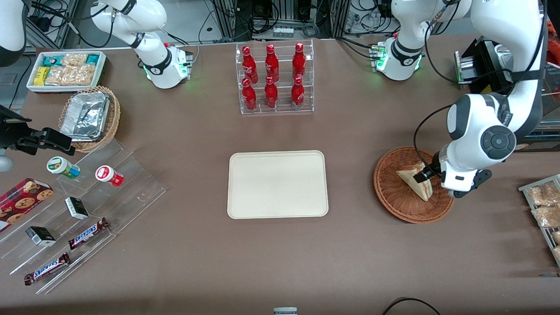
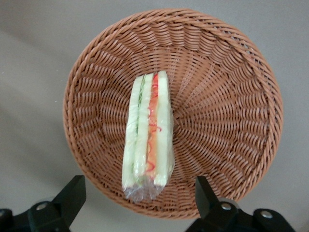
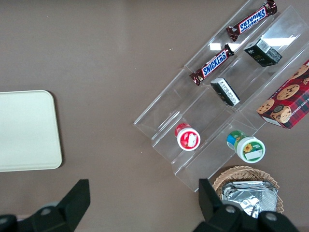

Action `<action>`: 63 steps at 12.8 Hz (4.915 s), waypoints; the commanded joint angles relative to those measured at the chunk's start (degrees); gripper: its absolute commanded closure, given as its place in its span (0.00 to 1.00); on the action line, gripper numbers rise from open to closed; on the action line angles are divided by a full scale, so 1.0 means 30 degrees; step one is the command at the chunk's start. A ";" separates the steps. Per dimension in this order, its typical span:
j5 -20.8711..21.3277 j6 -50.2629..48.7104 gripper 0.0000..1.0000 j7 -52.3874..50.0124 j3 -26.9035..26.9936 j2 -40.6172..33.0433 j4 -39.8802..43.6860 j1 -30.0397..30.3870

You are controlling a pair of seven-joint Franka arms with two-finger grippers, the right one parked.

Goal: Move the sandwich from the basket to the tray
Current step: 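Lower the left gripper and close it on the sandwich, then lift the sandwich and carry it with the left gripper over the white tray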

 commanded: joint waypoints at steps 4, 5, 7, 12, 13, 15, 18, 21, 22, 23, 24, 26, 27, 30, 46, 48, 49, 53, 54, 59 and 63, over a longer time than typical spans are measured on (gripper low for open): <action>0.0273 0.1160 0.00 -0.0655 0.0091 0.1122 0.0119 -0.0196; 0.0273 0.1365 0.00 -0.0801 0.0091 0.1327 0.0090 -0.0196; 0.0244 0.1804 0.00 -0.0890 0.0091 0.1650 -0.0027 -0.0196; 0.0127 0.1894 0.00 -0.0920 0.0091 0.2470 -0.0086 -0.0196; 0.0127 0.1923 0.01 -0.0920 0.0091 0.2617 -0.0289 -0.0225; 0.0127 0.1865 0.24 -0.1384 0.0091 0.2735 -0.0320 -0.0429; 0.0273 0.1807 0.83 -0.2443 0.0091 0.2941 -0.0291 -0.0840; 0.0302 0.1631 1.00 -0.2327 0.0179 0.2736 -0.0087 -0.0783; 0.0360 0.1543 1.00 -0.2239 0.0208 0.2706 0.0030 -0.0782; 0.0390 0.1165 1.00 -0.2122 0.0179 0.2677 0.0350 -0.0782; 0.0680 0.0408 1.00 -0.2034 0.0179 0.2561 0.0817 -0.0811; 0.1821 -0.1437 1.00 -0.1917 0.0121 0.2181 0.1696 -0.0841; 0.1942 -0.2200 1.00 -0.1626 0.0092 0.2063 0.2165 -0.0870; 0.1943 -0.4338 1.00 -0.0572 0.0062 0.1361 0.3570 -0.1396; 0.1357 -0.5375 1.00 0.6113 -0.6643 0.3259 0.8322 -0.1808; 0.1589 -0.5079 1.00 0.4744 -0.6940 0.4253 0.8902 -0.2622; 0.1678 -0.5021 1.00 0.4096 -0.6940 0.5187 0.9749 -0.3092; 0.3433 -0.4729 1.00 0.0666 -0.6823 0.8529 1.2886 -0.4998; 0.3495 -0.4089 1.00 0.0285 -0.6823 0.8971 1.3095 -0.5349; 0.3759 -0.1540 1.00 0.0251 -0.6852 1.0818 1.3215 -0.5470; 0.3847 -0.1153 1.00 -0.0273 -0.6618 1.1786 1.3741 -0.6494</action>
